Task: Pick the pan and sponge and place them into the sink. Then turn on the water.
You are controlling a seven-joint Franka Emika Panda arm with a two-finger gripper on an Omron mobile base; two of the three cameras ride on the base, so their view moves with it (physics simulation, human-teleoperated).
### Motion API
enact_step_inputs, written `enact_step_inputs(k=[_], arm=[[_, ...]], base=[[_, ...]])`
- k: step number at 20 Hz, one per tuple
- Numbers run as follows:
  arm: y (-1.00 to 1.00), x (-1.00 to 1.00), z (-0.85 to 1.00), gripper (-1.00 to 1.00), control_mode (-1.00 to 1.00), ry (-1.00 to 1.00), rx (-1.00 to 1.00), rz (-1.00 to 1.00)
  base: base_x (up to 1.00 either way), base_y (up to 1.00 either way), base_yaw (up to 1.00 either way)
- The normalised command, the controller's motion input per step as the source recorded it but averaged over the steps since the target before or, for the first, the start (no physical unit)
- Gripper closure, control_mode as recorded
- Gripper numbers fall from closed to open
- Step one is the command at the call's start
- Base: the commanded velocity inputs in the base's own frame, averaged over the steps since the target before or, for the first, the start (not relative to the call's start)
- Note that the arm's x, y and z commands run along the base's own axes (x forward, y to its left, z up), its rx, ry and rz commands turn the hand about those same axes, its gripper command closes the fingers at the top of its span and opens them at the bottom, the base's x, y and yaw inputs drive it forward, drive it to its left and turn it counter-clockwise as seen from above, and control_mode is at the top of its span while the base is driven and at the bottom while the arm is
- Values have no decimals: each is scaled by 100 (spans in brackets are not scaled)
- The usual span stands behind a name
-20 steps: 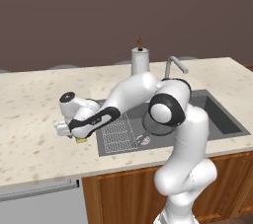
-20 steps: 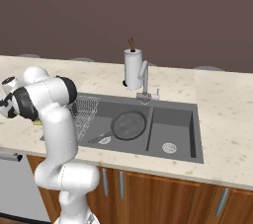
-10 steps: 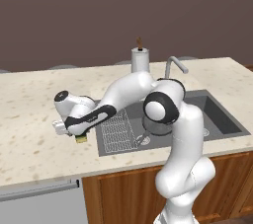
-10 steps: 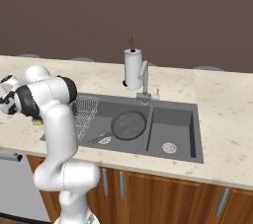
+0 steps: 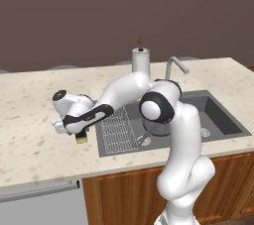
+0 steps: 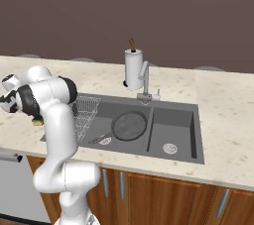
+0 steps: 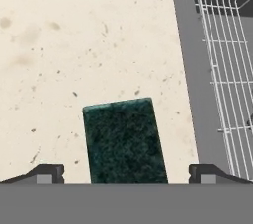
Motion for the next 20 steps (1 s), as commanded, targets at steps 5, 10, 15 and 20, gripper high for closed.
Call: enact_step_inputs(k=[5, 10, 15, 20], arm=[[0, 7, -25, -100, -100, 0, 0, 0], [-4, 0, -33, -100, -100, 0, 0, 0], [-7, 0, -27, -100, -100, 0, 0, 0], [-13, 0, -17, -100, -100, 0, 0, 0]], base=[[0, 0, 0], [0, 0, 0], [0, 0, 0], [0, 0, 0]])
